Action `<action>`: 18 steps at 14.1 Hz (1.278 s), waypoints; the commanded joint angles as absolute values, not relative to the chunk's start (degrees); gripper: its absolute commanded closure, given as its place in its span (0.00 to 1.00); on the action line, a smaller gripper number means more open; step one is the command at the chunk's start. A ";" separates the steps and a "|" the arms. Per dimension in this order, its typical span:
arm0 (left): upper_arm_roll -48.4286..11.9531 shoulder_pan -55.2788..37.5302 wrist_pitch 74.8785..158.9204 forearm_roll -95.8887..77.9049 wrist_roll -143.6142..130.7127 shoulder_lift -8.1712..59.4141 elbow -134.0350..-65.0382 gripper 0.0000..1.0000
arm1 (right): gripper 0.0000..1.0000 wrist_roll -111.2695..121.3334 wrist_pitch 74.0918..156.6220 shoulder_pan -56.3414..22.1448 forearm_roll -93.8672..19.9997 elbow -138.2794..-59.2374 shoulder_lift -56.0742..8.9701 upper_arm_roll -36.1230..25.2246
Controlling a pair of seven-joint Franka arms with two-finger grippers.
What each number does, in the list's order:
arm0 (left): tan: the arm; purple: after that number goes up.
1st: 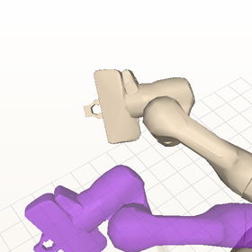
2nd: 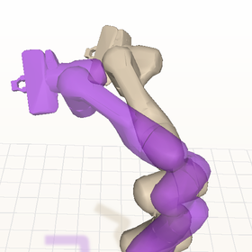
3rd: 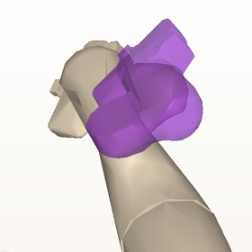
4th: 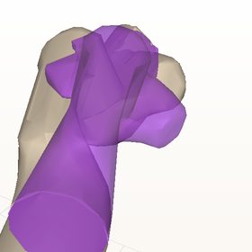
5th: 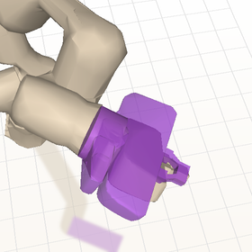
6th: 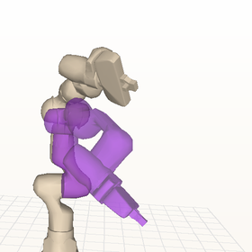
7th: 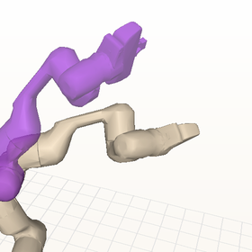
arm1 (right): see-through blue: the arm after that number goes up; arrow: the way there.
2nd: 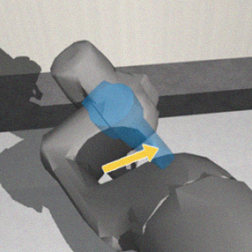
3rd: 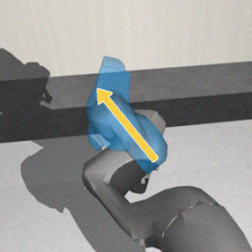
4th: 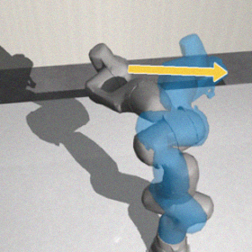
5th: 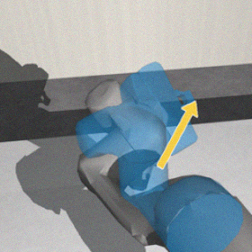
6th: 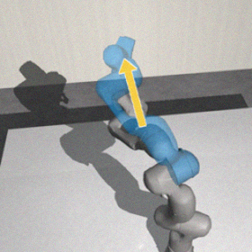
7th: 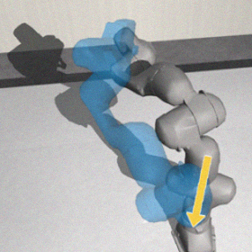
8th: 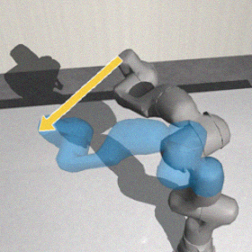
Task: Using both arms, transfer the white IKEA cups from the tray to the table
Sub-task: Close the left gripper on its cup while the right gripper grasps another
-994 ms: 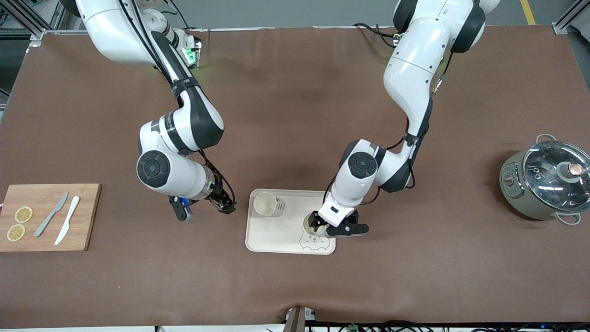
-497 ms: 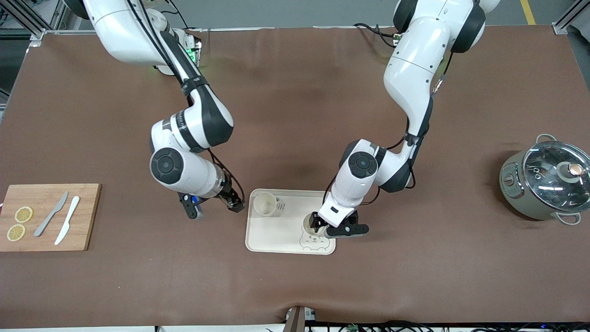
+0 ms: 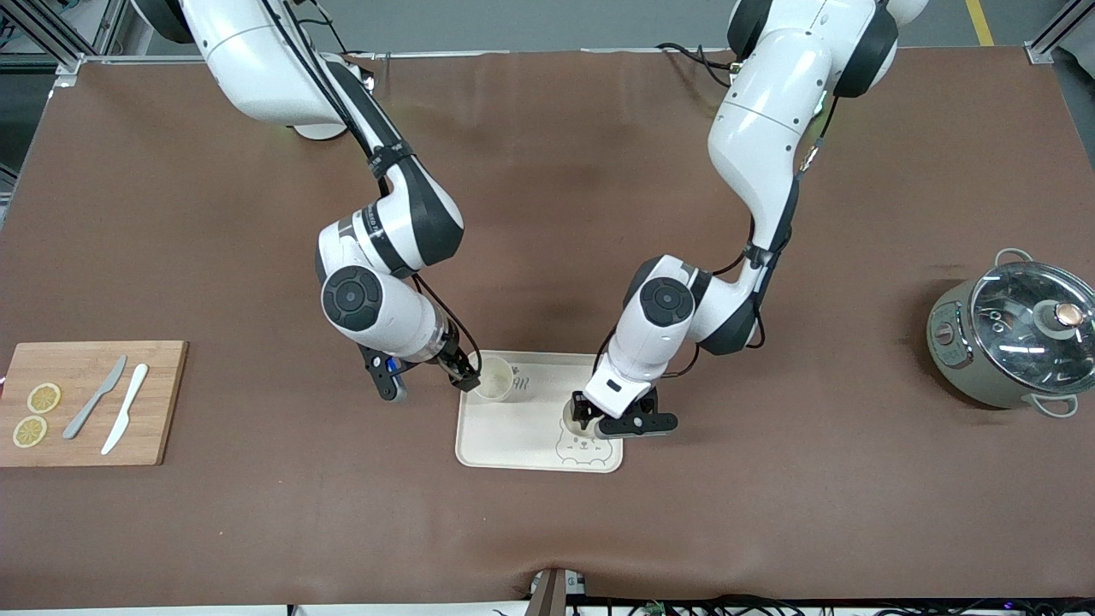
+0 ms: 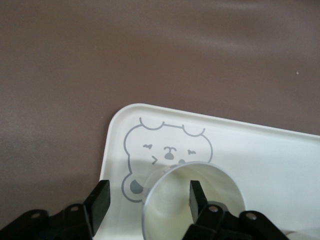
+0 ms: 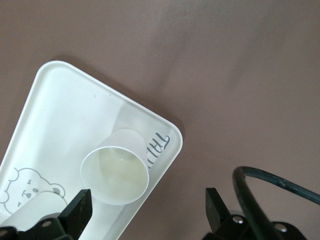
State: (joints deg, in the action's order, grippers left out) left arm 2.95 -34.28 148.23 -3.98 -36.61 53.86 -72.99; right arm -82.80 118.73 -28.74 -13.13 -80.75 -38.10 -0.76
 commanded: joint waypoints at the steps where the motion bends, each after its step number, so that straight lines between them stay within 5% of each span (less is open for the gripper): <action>1: 3.25 -34.72 148.10 -4.40 -37.88 53.09 -73.21 0.33 | 0.00 -85.07 121.10 -30.41 -13.45 -79.80 -40.25 -1.23; 8: 3.34 -34.45 148.10 -4.48 -37.88 52.74 -73.21 0.64 | 0.00 -85.43 124.10 -31.03 -13.36 -79.89 -42.45 -1.23; 10: 3.34 -34.28 148.10 -4.57 -37.97 52.56 -73.04 0.81 | 0.02 -85.43 124.10 -31.03 -13.53 -79.89 -43.06 -1.23; 13: 3.34 -34.19 148.10 -4.57 -37.97 52.56 -73.21 1.00 | 0.21 -85.43 124.45 -31.38 -13.71 -79.89 -43.33 -1.23; 15: 3.34 -34.19 148.10 -4.57 -37.97 52.56 -73.04 1.00 | 0.38 -85.43 125.24 -31.46 -13.80 -79.89 -43.86 -1.23; 18: 3.34 -34.19 148.10 -4.57 -38.06 52.56 -73.21 1.00 | 0.50 -85.43 126.39 -31.46 -13.89 -79.89 -44.12 -1.23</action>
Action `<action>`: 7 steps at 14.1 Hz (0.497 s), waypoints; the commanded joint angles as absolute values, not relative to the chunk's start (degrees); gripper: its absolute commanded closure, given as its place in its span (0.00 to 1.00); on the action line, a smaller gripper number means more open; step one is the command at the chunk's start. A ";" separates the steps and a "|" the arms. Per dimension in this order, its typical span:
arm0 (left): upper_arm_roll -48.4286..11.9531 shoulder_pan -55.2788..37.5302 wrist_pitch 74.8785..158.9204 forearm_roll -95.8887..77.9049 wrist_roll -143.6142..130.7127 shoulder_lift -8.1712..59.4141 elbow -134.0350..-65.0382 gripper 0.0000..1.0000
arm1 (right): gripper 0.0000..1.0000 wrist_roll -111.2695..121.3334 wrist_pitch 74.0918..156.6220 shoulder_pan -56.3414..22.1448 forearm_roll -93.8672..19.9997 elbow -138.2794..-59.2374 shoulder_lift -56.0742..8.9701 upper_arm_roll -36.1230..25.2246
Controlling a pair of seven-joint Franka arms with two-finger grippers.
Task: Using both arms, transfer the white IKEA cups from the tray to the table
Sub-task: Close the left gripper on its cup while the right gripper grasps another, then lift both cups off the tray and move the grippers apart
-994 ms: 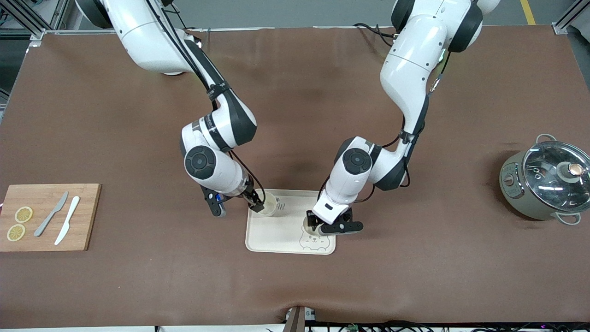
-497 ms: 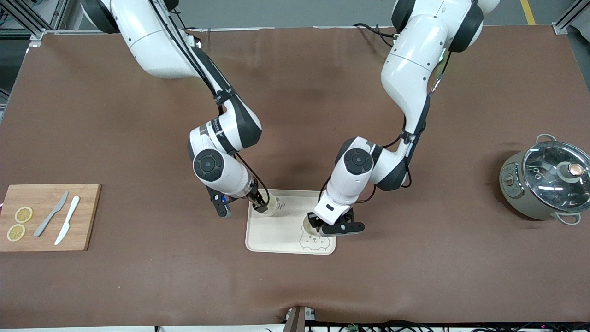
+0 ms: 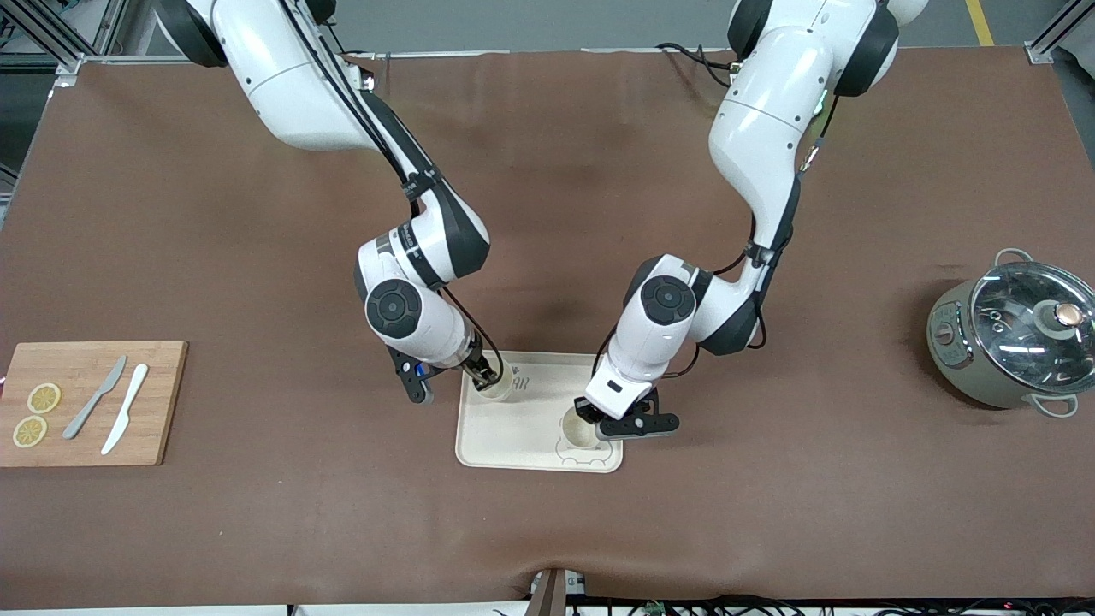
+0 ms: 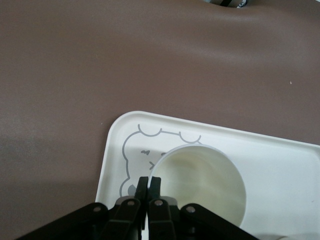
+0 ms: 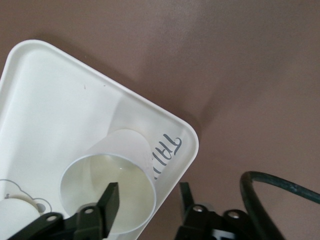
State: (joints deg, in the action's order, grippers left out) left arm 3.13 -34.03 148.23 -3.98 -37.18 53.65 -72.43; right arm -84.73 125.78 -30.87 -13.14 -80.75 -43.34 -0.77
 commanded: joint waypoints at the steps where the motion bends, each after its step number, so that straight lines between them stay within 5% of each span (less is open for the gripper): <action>1: 3.34 -34.19 148.10 -4.57 -38.06 52.56 -73.21 1.00 | 0.53 -85.43 126.39 -31.46 -13.89 -79.89 -44.30 -1.23; 4: 3.34 -34.19 147.92 -4.66 -37.97 51.16 -73.21 1.00 | 0.64 -85.34 126.39 -31.73 -13.80 -79.89 -44.30 -1.23; 7: 3.43 -34.37 140.82 -4.57 -37.97 49.23 -72.95 1.00 | 0.87 -85.25 126.39 -31.64 -13.62 -79.89 -44.38 -1.23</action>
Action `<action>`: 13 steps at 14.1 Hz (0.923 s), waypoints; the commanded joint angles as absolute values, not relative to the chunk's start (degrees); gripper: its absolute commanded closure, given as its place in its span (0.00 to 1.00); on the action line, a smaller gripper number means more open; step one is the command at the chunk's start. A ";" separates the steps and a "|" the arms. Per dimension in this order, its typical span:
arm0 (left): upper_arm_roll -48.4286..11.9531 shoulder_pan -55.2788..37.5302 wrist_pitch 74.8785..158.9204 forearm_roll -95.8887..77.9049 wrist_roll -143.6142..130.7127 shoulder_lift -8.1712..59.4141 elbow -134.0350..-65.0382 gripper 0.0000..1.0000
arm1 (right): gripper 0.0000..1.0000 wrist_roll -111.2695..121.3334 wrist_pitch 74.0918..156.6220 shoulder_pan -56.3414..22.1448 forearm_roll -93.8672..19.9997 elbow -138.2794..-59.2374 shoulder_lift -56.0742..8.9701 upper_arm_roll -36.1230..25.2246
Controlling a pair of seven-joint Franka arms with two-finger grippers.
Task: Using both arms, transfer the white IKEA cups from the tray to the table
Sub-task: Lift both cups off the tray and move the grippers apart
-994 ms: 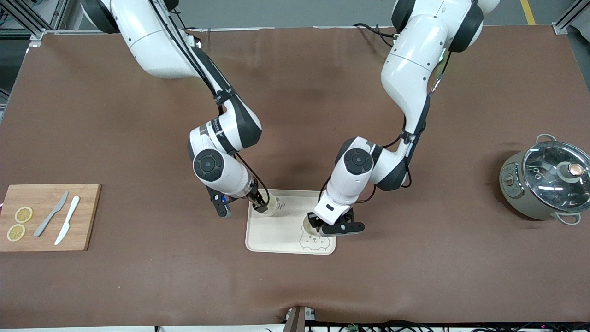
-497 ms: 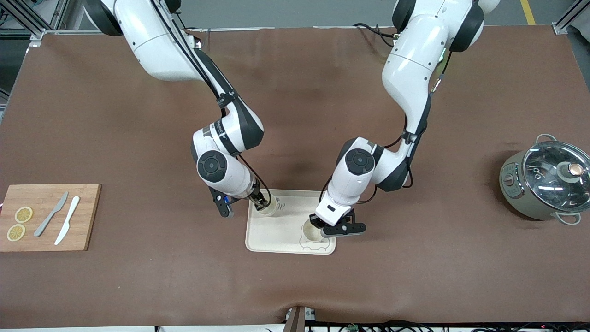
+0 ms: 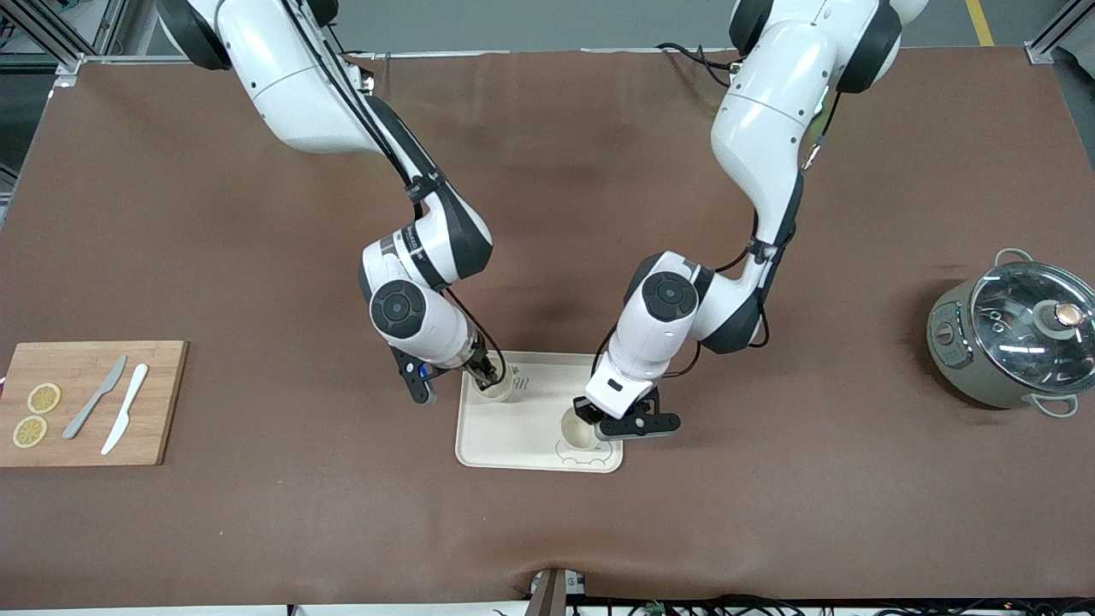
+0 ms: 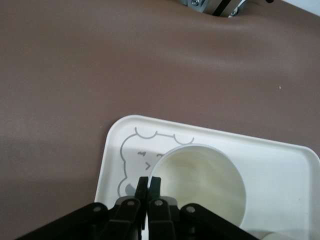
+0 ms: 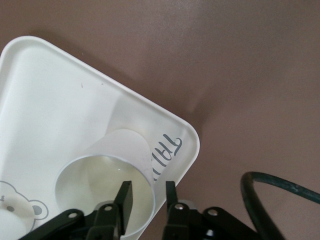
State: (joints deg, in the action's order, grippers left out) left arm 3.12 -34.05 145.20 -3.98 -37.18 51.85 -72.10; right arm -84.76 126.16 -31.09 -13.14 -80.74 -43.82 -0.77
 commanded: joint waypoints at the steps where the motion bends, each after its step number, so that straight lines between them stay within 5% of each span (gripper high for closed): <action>1: 3.43 -34.19 140.02 -4.48 -37.97 48.61 -72.95 1.00 | 0.93 -85.17 126.39 -31.64 -13.45 -79.81 -44.30 -1.23; 2: 3.34 -34.19 139.23 -4.48 -37.97 47.82 -73.04 1.00 | 1.00 -84.73 126.39 -31.64 -13.53 -79.80 -44.30 -1.23; 13: 3.60 -30.68 122.98 -3.95 -31.30 39.12 -73.48 1.00 | 1.00 -78.84 125.60 -30.77 -12.74 -78.13 -42.45 -1.32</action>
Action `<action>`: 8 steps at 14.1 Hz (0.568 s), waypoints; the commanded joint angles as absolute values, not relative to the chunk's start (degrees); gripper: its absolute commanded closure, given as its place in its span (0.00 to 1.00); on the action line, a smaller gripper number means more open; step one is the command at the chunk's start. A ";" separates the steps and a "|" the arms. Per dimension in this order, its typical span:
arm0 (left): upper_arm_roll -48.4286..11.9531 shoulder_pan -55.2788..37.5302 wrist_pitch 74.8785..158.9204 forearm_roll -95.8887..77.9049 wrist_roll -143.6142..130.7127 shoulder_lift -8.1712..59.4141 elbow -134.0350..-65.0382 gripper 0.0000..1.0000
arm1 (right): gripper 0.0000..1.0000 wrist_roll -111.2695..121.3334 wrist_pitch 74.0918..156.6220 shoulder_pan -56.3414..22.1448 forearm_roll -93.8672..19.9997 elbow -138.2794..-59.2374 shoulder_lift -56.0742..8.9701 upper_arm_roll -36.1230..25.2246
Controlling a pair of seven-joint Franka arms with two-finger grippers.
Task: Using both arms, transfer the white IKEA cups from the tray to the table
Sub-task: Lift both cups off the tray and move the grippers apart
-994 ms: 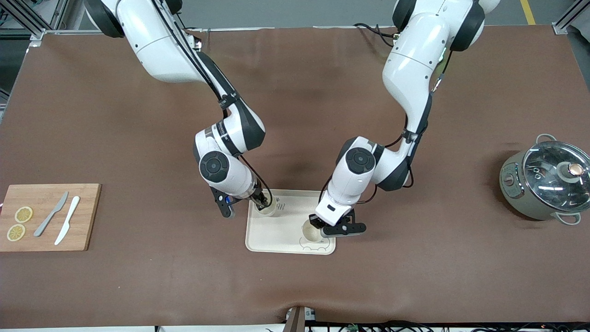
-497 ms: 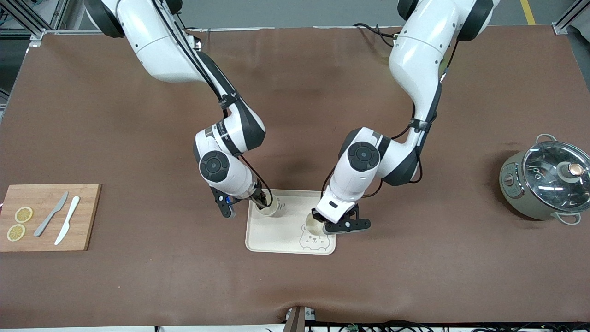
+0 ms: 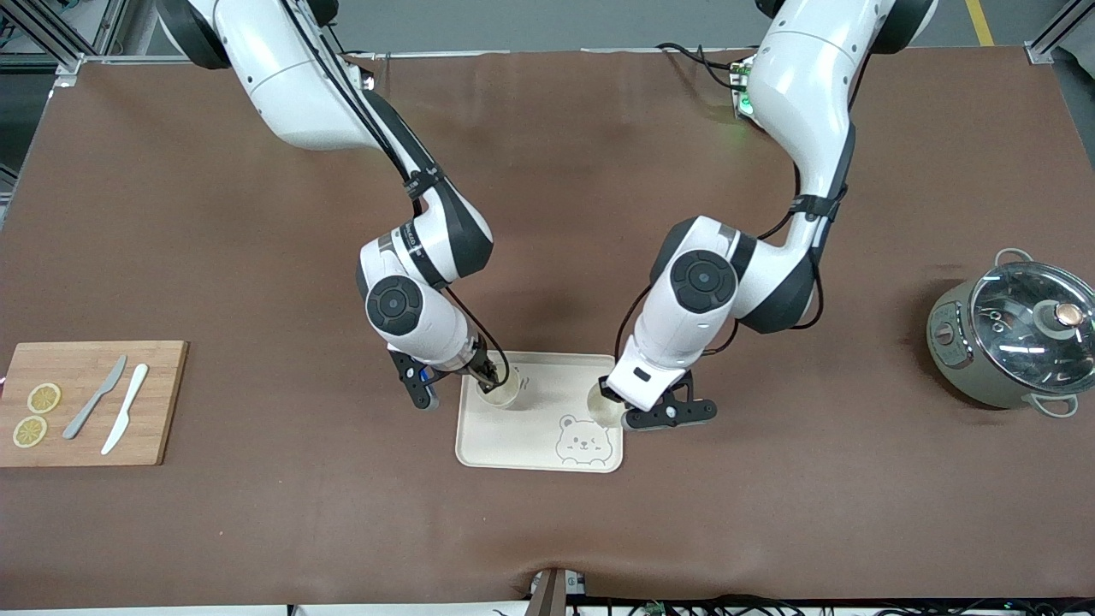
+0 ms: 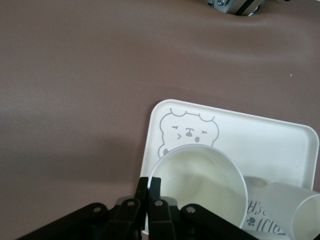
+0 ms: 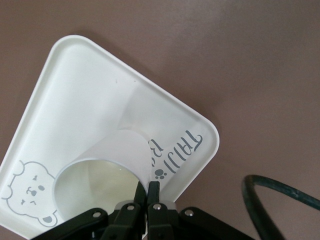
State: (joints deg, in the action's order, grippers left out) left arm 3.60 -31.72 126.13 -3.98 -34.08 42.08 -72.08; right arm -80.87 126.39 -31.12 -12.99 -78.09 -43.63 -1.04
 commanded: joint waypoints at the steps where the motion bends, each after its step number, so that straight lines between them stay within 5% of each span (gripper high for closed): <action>1: 3.60 -29.89 121.92 -3.87 -30.42 38.50 -73.65 1.00 | 1.00 -77.18 125.60 -30.59 -12.66 -78.22 -41.84 -1.32; 8: 3.25 -22.86 114.35 -4.48 -18.04 30.78 -79.17 1.00 | 1.00 -71.12 125.16 -29.36 -12.48 -82.25 -37.54 -1.58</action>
State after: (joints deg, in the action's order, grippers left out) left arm 3.63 -25.05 115.43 -3.98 -21.91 35.54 -73.83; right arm -74.02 125.31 -30.52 -12.97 -78.12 -41.25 -2.00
